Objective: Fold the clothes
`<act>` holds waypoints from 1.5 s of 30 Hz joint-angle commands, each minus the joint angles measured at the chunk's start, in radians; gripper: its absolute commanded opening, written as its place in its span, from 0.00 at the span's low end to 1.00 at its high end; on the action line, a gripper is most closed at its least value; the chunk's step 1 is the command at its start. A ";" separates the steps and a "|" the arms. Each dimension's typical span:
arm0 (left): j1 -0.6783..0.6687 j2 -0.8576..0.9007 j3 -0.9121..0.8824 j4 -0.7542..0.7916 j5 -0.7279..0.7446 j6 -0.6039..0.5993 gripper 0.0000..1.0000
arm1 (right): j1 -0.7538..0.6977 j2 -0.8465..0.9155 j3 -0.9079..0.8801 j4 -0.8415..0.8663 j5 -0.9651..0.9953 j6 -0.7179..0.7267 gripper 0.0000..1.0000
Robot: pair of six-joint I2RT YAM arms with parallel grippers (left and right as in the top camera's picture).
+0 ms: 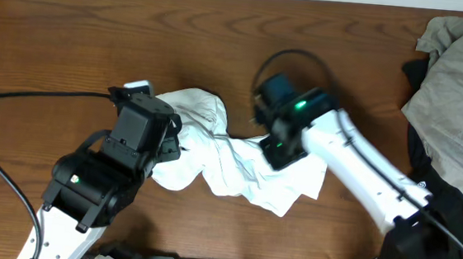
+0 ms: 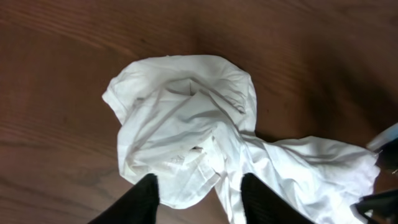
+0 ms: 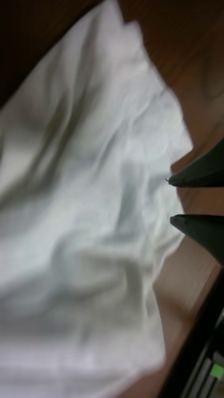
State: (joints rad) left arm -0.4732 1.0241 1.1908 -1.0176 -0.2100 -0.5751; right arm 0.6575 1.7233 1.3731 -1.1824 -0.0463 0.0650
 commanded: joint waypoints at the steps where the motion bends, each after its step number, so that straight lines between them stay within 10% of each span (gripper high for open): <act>1: 0.004 0.003 0.019 -0.003 -0.017 -0.005 0.50 | 0.102 -0.008 -0.017 0.021 0.047 0.010 0.20; 5: 0.043 0.001 0.019 -0.003 -0.042 -0.006 0.52 | 0.169 -0.008 -0.056 0.070 0.084 0.072 0.47; 29: 0.267 0.001 0.019 -0.003 -0.026 -0.005 0.53 | 0.358 -0.006 -0.159 0.220 0.078 0.076 0.50; 35: 0.267 0.001 0.019 -0.003 -0.008 -0.005 0.53 | 0.354 -0.003 -0.283 0.356 0.216 0.077 0.43; 37: 0.267 0.001 0.019 -0.003 -0.008 -0.005 0.54 | 0.350 -0.003 -0.322 0.402 0.223 0.078 0.02; 45: 0.267 0.001 0.019 -0.007 -0.008 -0.005 0.53 | 0.318 -0.122 -0.144 0.254 0.400 0.156 0.01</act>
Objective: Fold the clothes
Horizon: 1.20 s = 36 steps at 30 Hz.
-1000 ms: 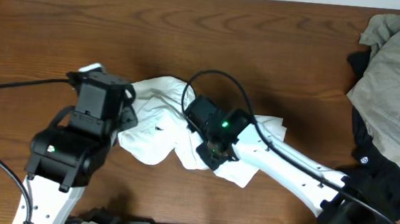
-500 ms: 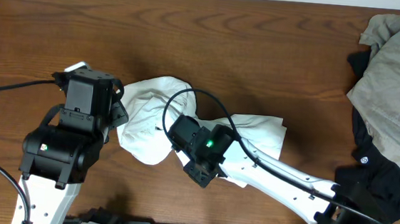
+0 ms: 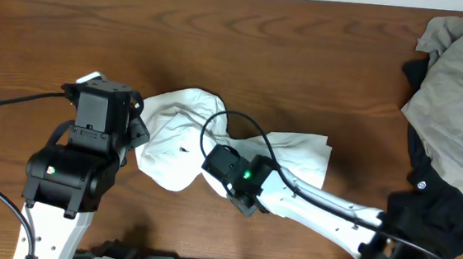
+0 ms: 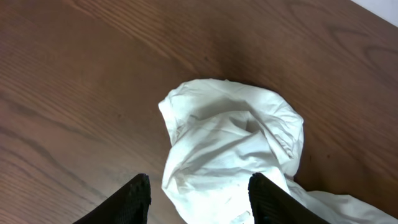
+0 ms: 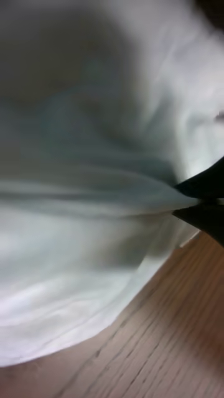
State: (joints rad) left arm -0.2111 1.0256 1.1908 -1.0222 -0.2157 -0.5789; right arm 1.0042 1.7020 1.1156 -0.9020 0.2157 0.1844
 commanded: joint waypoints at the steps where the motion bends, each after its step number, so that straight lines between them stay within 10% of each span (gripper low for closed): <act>1: 0.005 -0.001 0.019 -0.002 -0.002 -0.001 0.53 | -0.045 -0.124 0.152 -0.050 0.154 0.026 0.01; 21: 0.005 -0.001 0.019 -0.013 -0.002 -0.001 0.53 | -0.700 0.013 0.412 -0.269 -0.151 -0.396 0.02; 31: 0.005 0.000 0.019 -0.013 -0.002 -0.001 0.54 | -0.839 0.113 0.412 -0.286 -0.168 -0.233 0.46; 36: 0.005 0.000 0.019 -0.013 -0.002 -0.001 0.54 | -0.822 0.030 0.412 -0.354 -0.280 -0.270 0.41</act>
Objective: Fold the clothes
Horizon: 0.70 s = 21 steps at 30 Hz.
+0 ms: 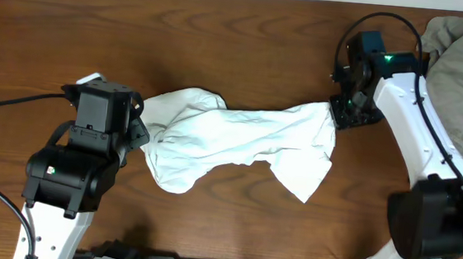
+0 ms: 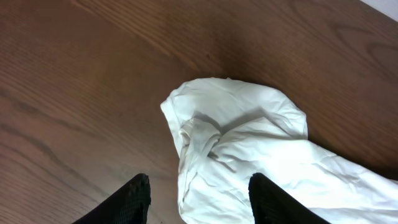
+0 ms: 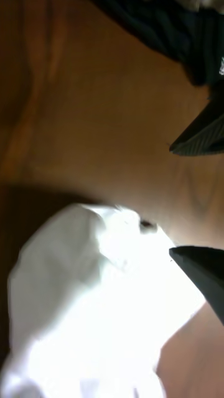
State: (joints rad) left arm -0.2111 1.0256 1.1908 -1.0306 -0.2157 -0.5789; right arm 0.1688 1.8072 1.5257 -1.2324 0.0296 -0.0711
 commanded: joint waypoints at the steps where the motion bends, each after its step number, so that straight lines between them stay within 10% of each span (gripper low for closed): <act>1: 0.005 0.000 0.019 -0.005 -0.002 -0.001 0.54 | 0.025 -0.092 0.002 -0.043 -0.136 -0.057 0.40; 21: -0.081 0.149 -0.154 -0.053 0.366 -0.107 0.64 | 0.188 -0.111 -0.101 0.054 -0.142 -0.053 0.40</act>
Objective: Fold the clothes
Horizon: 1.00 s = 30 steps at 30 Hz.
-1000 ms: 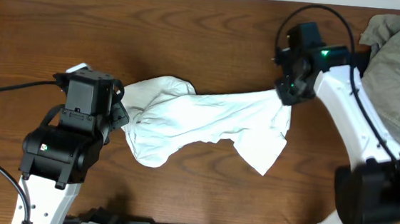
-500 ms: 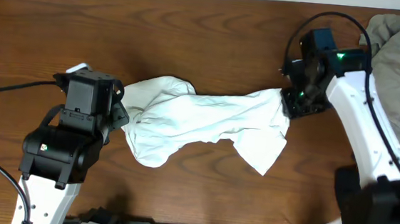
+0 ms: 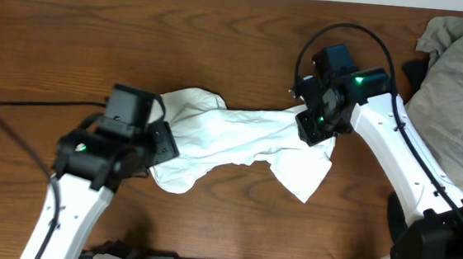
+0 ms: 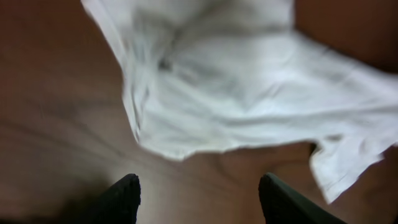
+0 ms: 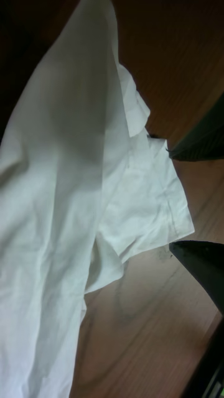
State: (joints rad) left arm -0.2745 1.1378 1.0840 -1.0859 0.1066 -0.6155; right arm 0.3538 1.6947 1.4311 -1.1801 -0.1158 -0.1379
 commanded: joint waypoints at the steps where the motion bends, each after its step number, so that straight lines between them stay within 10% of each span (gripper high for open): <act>1: -0.025 0.053 -0.061 0.008 0.044 -0.086 0.64 | 0.003 0.002 -0.006 0.002 0.008 0.014 0.40; 30: -0.177 0.364 -0.147 0.293 0.121 -0.328 0.64 | 0.002 0.002 -0.006 -0.006 0.012 0.013 0.40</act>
State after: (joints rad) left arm -0.4484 1.4960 0.9417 -0.7990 0.2157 -0.8944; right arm 0.3538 1.6947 1.4292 -1.1854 -0.1116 -0.1356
